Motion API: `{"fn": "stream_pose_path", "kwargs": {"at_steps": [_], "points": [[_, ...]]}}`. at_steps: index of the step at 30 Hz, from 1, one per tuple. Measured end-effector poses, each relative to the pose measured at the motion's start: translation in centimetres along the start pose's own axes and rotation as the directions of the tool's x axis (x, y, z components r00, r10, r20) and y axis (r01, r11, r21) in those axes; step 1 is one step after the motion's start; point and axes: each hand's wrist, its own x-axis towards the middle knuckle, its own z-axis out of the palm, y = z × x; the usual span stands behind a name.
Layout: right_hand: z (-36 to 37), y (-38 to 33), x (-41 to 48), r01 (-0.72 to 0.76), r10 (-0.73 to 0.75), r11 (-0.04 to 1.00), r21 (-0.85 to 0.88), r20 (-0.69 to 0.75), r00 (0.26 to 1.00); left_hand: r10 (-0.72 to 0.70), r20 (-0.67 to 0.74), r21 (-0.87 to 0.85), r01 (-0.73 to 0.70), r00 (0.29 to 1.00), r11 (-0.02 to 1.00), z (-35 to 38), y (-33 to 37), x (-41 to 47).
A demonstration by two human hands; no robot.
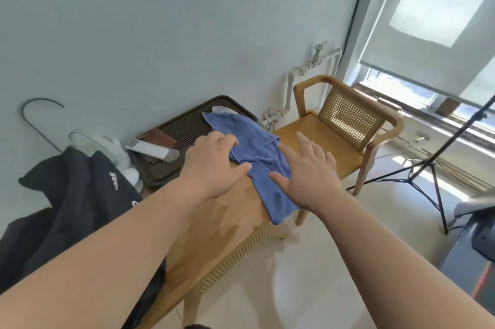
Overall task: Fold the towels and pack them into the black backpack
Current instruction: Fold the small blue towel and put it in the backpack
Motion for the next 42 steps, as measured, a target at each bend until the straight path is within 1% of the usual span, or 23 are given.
{"fn": "stream_pose_path", "kwargs": {"at_steps": [6, 10, 13, 16, 20, 22, 24, 27, 29, 31, 34, 36, 38, 39, 40, 41, 42], "points": [[2.5, 4.6, 3.2, -0.054, 0.049, 0.998, 0.039, 0.125, 0.991, -0.064, 0.124, -0.002, 0.064, 0.99, 0.998, 4.9, 0.8, 3.8], [4.7, 6.6, 6.5, -0.049, 0.046, 0.999, 0.005, 0.24, 0.97, -0.115, 0.218, 0.031, 0.111, 0.969, 0.993, 9.4, -0.4, 7.5], [6.2, 8.0, 10.2, -0.034, 0.039, 0.999, -0.021, 0.317, 0.948, -0.111, 0.295, 0.056, 0.098, 0.949, 0.994, 13.4, -1.3, 11.5], [7.3, 9.2, 13.4, -0.034, 0.043, 0.999, -0.029, 0.415, 0.909, -0.099, 0.419, 0.091, 0.067, 0.903, 0.994, 16.6, -1.8, 15.2], [8.6, 10.4, 16.9, -0.046, 0.057, 0.998, -0.034, 0.511, 0.858, -0.093, 0.551, 0.141, 0.018, 0.829, 0.99, 19.2, -2.4, 18.9], [9.1, 10.9, 18.5, -0.065, 0.059, 0.998, -0.01, 0.549, 0.833, -0.115, 0.604, 0.166, 0.016, 0.789, 0.986, 20.3, -2.6, 19.9], [9.6, 11.3, 19.9, -0.042, 0.031, 0.999, 0.005, 0.592, 0.806, -0.123, 0.633, 0.162, 0.025, 0.765, 0.987, 21.3, -2.7, 20.4], [10.9, 11.9, 22.3, 0.009, -0.016, 1.0, 0.015, 0.646, 0.764, -0.13, 0.595, 0.119, 0.074, 0.793, 0.99, 22.6, -2.6, 20.8], [11.9, 12.4, 24.1, 0.004, -0.034, 0.999, 0.046, 0.666, 0.745, -0.153, 0.561, 0.09, 0.124, 0.814, 0.988, 23.1, -2.5, 20.9], [12.7, 12.9, 26.1, 0.021, -0.061, 0.998, 0.067, 0.673, 0.737, -0.19, 0.554, 0.095, 0.165, 0.81, 0.982, 23.3, -2.6, 20.7], [12.9, 13.3, 29.4, 0.094, -0.134, 0.991, 0.094, 0.679, 0.722, -0.251, 0.571, 0.091, 0.243, 0.782, 0.966, 23.0, -2.1, 20.7], [12.7, 13.4, 31.7, 0.136, -0.197, 0.98, 0.142, 0.684, 0.702, -0.297, 0.528, 0.058, 0.315, 0.795, 0.947, 22.5, -1.2, 21.1], [12.5, 13.3, 33.6, 0.16, -0.258, 0.965, 0.207, 0.638, 0.726, -0.319, 0.399, -0.023, 0.358, 0.86, 0.934, 21.6, -0.1, 21.7], [12.4, 13.1, 34.3, 0.134, -0.271, 0.955, 0.263, 0.6, 0.753, -0.338, 0.307, -0.097, 0.382, 0.89, 0.919, 21.0, 0.5, 21.9], [12.2, 12.8, 34.8, 0.085, -0.272, 0.938, 0.335, 0.566, 0.778, -0.374, 0.222, -0.173, 0.414, 0.9, 0.894, 20.1, 1.1, 22.1], [12.1, 12.6, 35.1, 0.038, -0.272, 0.914, 0.405, 0.54, 0.796, -0.422, 0.142, -0.24, 0.445, 0.895, 0.863, 19.1, 1.8, 22.2], [11.8, 12.2, 35.3, 0.023, -0.29, 0.89, 0.455, 0.528, 0.798, -0.475, 0.057, -0.299, 0.469, 0.878, 0.831, 18.1, 2.4, 22.2]]}}
